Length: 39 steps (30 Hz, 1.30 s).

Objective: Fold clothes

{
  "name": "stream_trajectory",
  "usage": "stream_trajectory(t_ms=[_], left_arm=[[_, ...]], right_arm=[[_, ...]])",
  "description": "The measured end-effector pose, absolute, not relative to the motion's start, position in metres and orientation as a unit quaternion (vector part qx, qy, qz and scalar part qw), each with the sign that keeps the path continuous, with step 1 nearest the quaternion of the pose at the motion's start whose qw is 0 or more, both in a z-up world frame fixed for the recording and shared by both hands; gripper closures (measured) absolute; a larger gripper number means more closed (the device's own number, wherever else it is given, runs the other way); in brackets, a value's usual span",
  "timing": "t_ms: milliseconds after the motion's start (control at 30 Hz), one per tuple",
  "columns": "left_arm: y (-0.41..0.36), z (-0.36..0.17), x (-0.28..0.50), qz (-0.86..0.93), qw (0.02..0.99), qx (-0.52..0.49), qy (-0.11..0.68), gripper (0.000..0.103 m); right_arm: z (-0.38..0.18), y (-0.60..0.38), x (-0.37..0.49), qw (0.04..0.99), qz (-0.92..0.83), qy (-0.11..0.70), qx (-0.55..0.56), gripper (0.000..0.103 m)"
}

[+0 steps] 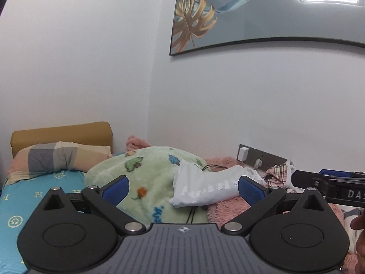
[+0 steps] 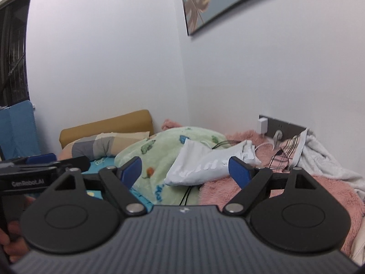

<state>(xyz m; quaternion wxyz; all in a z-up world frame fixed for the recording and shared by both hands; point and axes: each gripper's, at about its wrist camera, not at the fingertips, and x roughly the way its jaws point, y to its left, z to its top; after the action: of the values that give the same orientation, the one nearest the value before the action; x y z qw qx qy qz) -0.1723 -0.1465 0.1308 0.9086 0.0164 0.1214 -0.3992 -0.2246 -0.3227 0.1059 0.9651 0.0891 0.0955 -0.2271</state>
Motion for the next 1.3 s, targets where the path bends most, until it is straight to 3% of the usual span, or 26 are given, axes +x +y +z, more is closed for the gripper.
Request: stream_trajectory(t_ms=[233, 667, 1300], left_arm=[[-0.120, 0.111, -0.185, -0.370, 0.924, 0.043, 0.085, 0.000], [-0.093, 0.094, -0.161, -0.358, 0.928, -0.018, 0.100, 0.000], [-0.092, 0.086, -0.150, -0.346, 0.931, -0.023, 0.115, 0.000]], right_arm=[[0.085, -0.302, -0.217, 0.967, -0.226, 0.087, 0.078, 0.018], [0.059, -0.280, -0.186, 0.968, -0.232, 0.082, 0.038, 0.018], [0.058, -0.279, -0.181, 0.968, -0.232, 0.086, 0.047, 0.018]])
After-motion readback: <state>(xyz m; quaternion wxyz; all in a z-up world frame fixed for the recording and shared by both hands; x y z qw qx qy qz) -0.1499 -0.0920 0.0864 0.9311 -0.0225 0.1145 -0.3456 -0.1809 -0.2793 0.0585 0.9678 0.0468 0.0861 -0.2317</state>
